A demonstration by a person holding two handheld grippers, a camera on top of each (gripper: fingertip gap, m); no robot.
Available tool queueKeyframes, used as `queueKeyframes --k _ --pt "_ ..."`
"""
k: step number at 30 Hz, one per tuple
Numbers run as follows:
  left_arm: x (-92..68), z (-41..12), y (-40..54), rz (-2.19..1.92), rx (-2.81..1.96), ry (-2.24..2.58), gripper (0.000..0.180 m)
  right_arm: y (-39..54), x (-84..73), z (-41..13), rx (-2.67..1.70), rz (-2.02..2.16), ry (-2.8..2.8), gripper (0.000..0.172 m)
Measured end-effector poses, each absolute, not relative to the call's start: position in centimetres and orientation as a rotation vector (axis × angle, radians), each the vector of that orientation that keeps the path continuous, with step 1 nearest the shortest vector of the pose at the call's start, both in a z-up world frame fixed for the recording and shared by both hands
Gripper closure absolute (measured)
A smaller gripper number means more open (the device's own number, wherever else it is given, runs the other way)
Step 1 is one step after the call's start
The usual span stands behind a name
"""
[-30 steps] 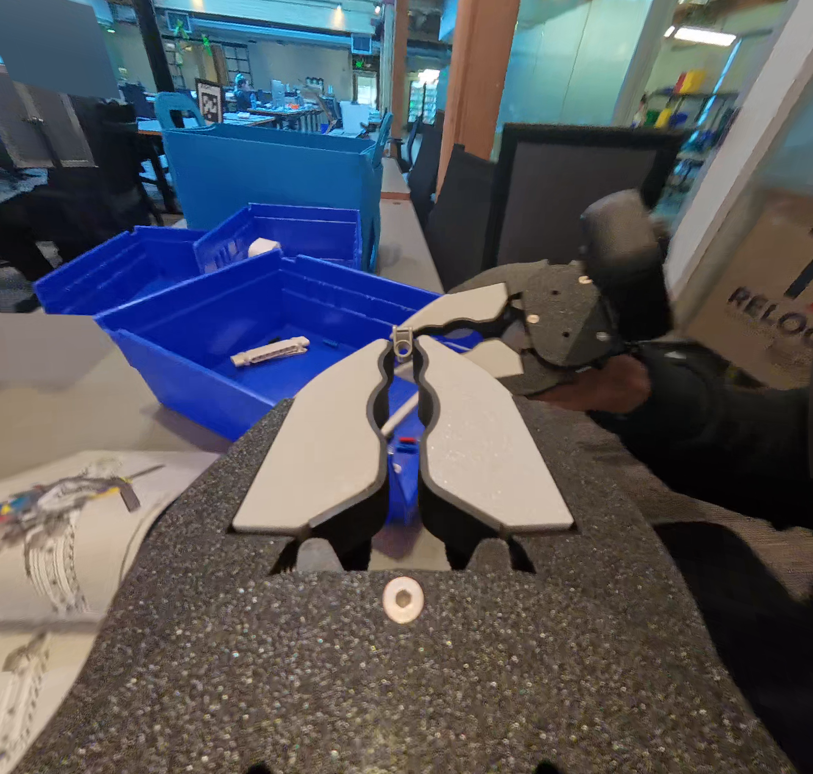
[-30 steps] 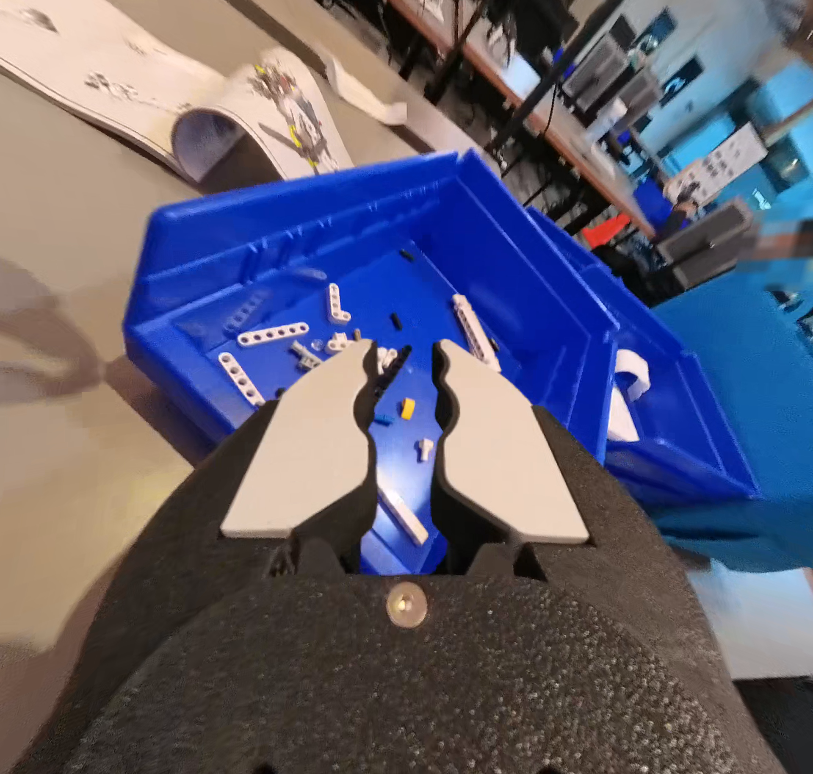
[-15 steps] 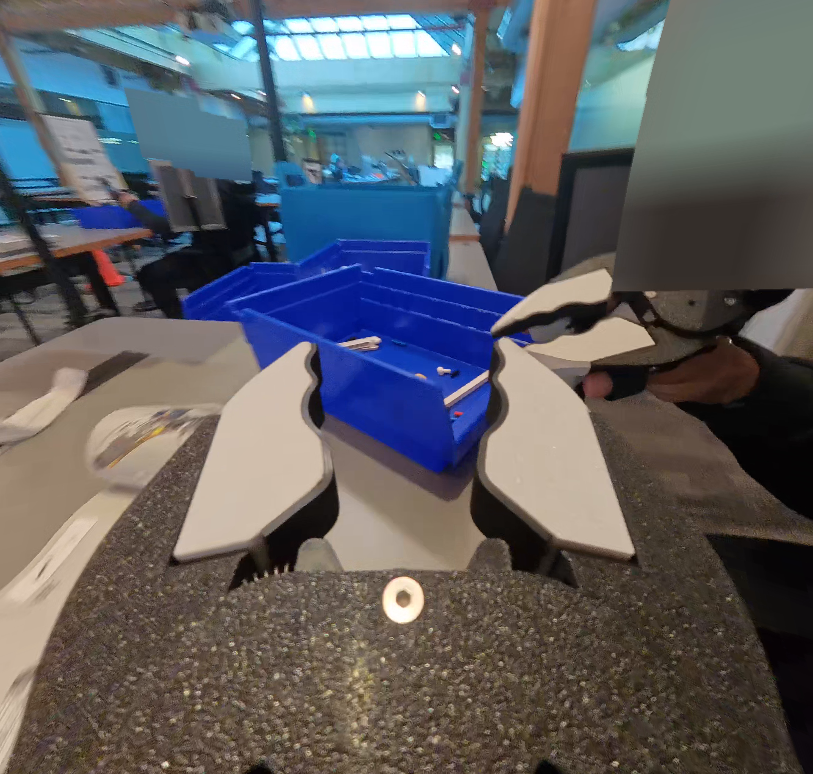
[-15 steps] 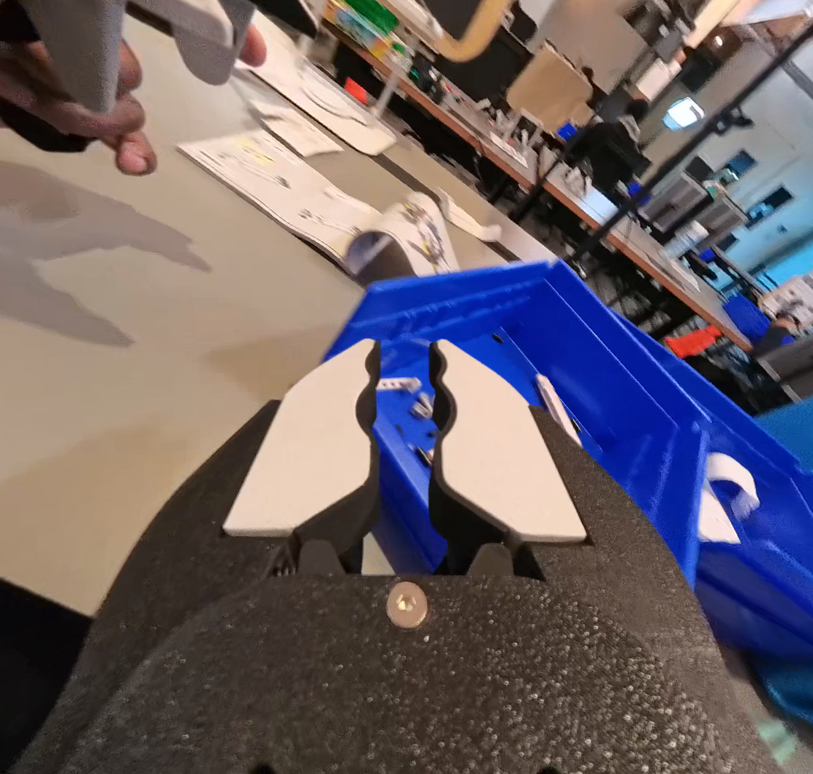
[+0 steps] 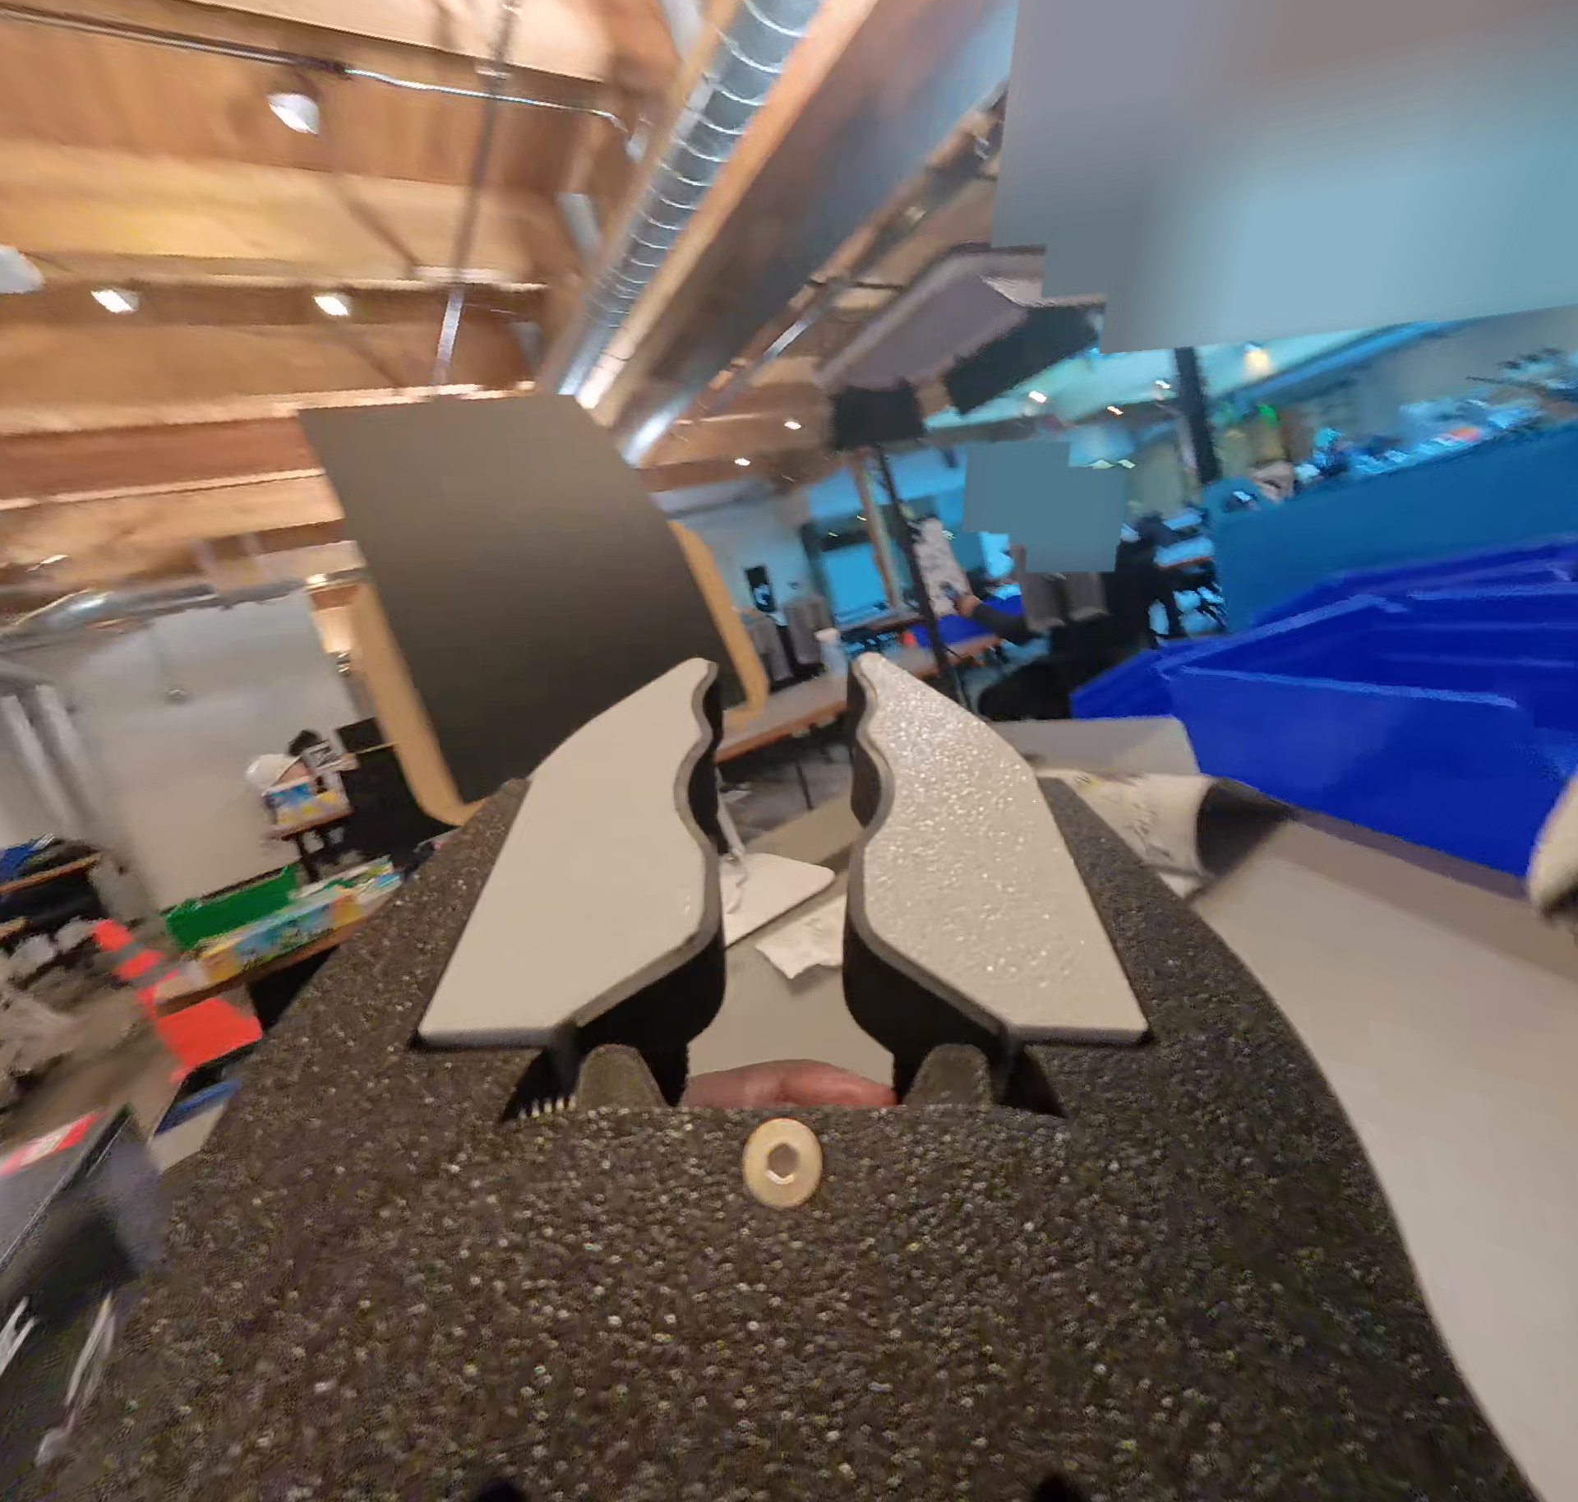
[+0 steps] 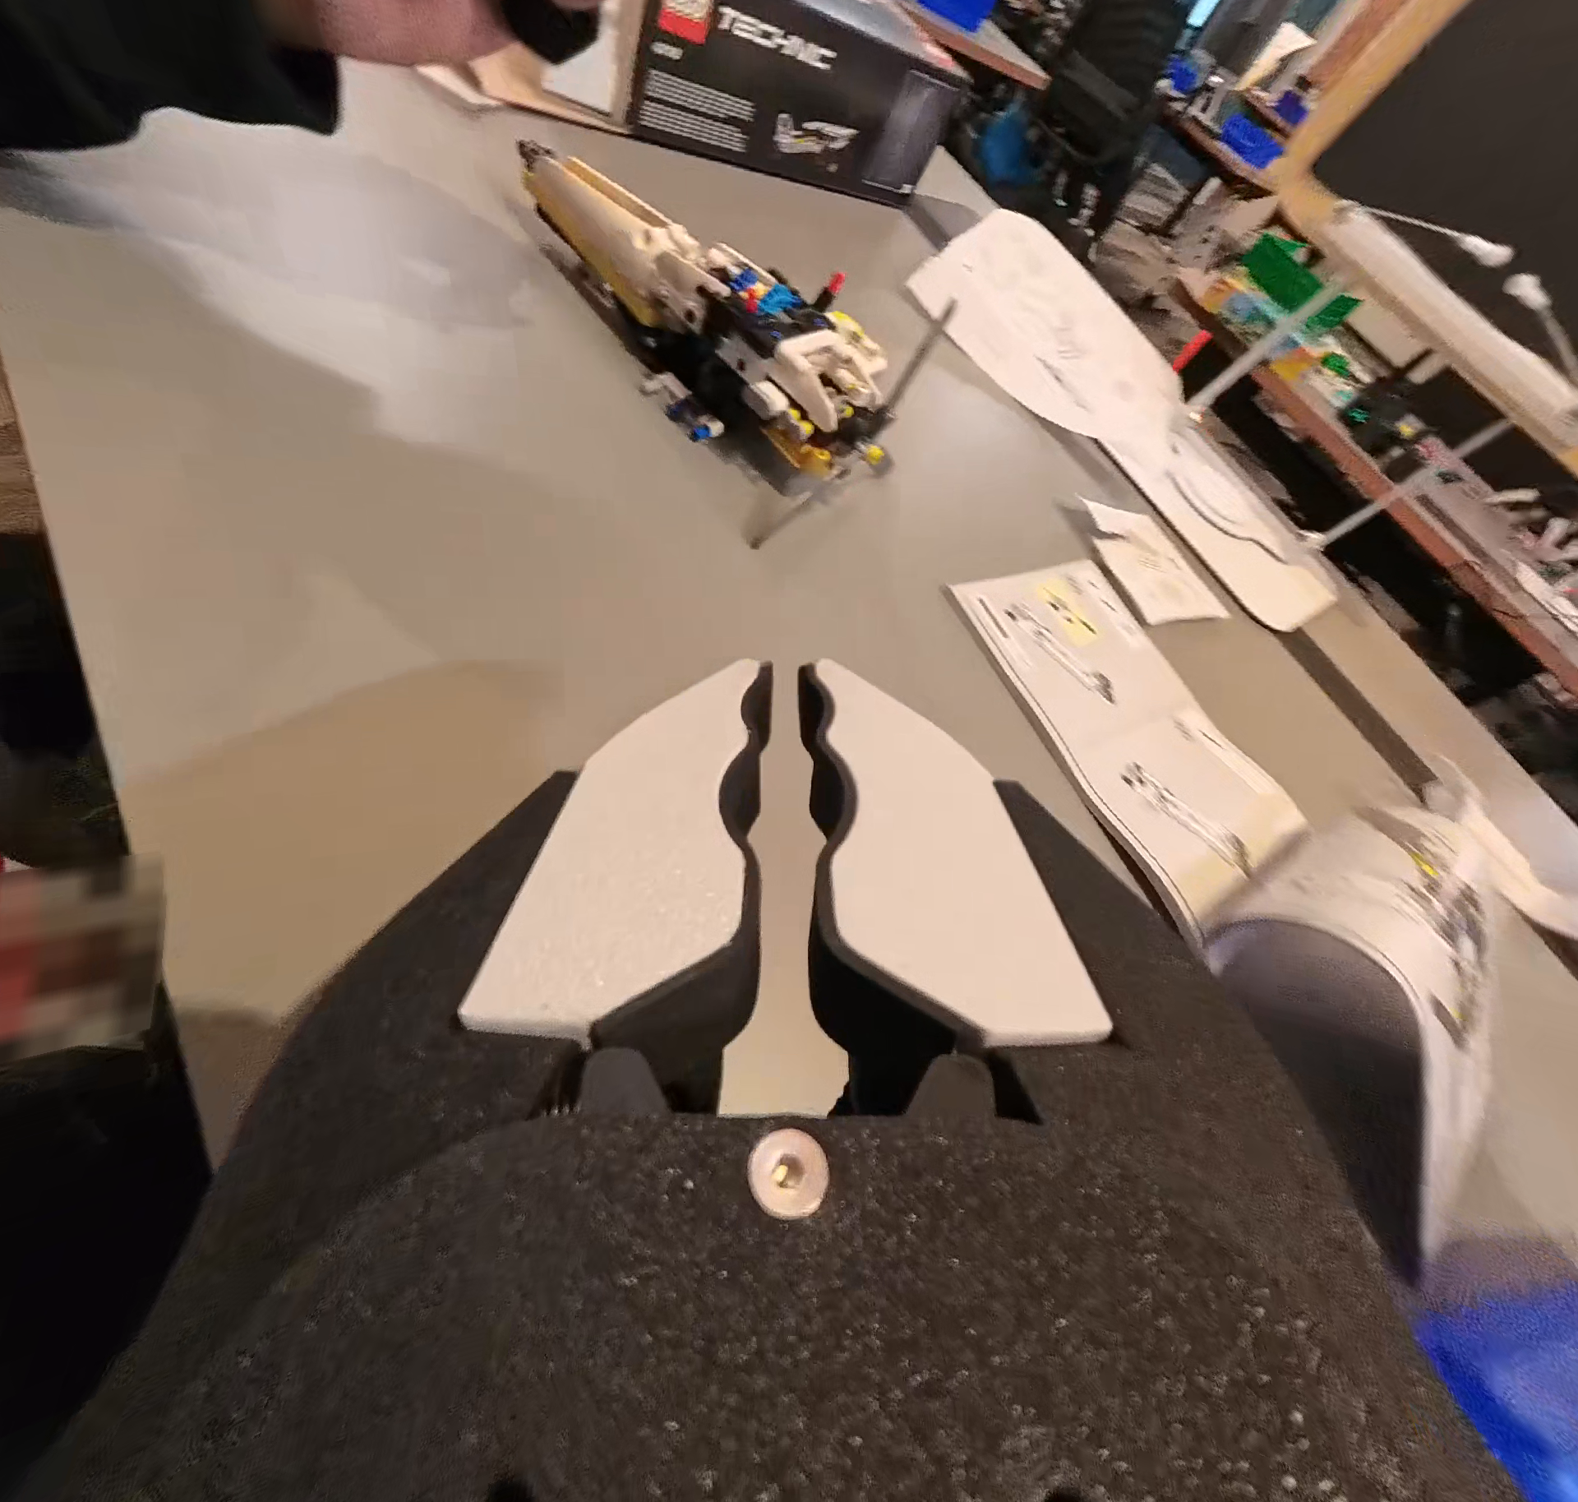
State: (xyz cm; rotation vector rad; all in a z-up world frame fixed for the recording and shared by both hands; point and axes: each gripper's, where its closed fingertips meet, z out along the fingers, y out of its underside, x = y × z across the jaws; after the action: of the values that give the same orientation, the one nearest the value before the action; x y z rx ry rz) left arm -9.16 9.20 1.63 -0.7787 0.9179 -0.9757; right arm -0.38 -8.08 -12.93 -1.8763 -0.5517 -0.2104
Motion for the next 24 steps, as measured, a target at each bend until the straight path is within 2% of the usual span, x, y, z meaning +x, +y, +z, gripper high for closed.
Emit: queueKeyframes --k 1,5,8,13,24 --pt "-9.6 2.0 10.1 -0.993 -0.802 0.881 0.152 -7.3 -0.9 -13.2 -1.881 -0.193 -0.575 0.167" --pt "-9.2 1.4 15.5 -0.933 -0.997 0.820 0.144 -4.8 -2.4 -14.1 -1.884 -0.131 -0.661 0.168" --pt "-7.7 0.9 17.7 -1.058 -1.066 0.833 0.124 -3.5 -2.9 -14.5 -1.889 -0.097 -0.715 0.168" --pt "-6.3 1.2 18.2 -1.195 -0.943 0.888 0.137 -1.6 -2.5 -15.4 -1.912 -0.083 -0.803 0.168" --pt "-5.1 -5.4 18.0 -1.048 -1.066 1.381 0.123 1.8 -2.4 -16.8 -1.947 0.008 -0.880 0.167"
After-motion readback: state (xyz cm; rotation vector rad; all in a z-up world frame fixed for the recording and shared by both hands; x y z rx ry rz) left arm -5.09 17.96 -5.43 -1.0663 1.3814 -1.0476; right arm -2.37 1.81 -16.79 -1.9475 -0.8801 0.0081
